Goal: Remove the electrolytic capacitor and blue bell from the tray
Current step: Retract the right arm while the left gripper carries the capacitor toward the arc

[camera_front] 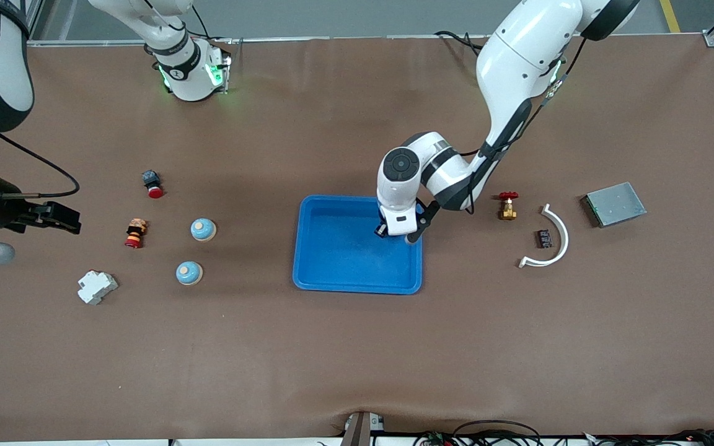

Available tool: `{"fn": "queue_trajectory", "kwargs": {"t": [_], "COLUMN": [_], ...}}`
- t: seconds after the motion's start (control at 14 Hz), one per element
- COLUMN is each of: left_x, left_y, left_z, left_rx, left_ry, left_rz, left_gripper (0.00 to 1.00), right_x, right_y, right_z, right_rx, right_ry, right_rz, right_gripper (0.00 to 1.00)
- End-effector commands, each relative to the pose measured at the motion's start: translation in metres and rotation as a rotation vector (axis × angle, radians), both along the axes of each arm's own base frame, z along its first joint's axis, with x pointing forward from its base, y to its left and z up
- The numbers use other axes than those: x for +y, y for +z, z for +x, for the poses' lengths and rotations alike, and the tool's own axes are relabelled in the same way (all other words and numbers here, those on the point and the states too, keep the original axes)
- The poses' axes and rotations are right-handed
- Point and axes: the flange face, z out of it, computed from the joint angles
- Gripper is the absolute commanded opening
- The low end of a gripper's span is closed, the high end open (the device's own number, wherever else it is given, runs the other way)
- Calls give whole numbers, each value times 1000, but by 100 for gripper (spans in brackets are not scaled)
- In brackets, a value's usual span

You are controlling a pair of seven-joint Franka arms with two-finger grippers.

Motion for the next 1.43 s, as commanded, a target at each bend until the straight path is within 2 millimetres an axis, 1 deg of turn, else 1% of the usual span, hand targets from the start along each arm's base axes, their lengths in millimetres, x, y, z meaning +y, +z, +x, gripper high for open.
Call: {"fn": "queue_trajectory", "kwargs": {"t": [0.0,0.14,0.29,0.36,0.43,0.5,0.57,0.64,0.71,0.86,1.07,1.21,1.29,1.36], "left_x": [3,4,9,15,25,36,46,54,67,93,156,207,229,258], "left_y": [15,39,69,82,95,110,121,130,140,164,202,222,231,239], "left_z": [6,16,27,32,40,48,54,56,61,70,91,104,108,115], "left_rx": [-18,-32,-24,-12,-5,-7,-9,-1,17,54,91,121,130,133], "left_ry": [-16,-57,-94,-128,-156,-169,-183,-215,-255,-324,-398,-465,-501,-535], "left_rz": [34,59,102,115,121,117,117,131,146,129,116,91,93,89], "left_gripper": [0,0,0,0,0,0,0,0,0,0,0,0,0,0], "right_x": [-4,-7,-9,-12,-12,-12,-12,-12,-10,-7,-7,-4,-4,-5], "right_y": [24,38,42,46,57,61,61,62,66,66,67,69,69,68], "right_z": [-10,-17,-23,-27,-33,-36,-38,-40,-45,-55,-63,-66,-66,-66], "right_rx": [17,2,22,23,6,5,12,23,20,24,28,23,23,25], "right_ry": [-25,-34,-44,-50,-53,-53,-54,-53,-49,-44,-36,-34,-35,-37], "right_rz": [9,28,32,28,27,25,25,26,36,48,48,43,42,41], "right_gripper": [100,100,100,100,100,100,100,100,100,100,100,100,100,100]}}
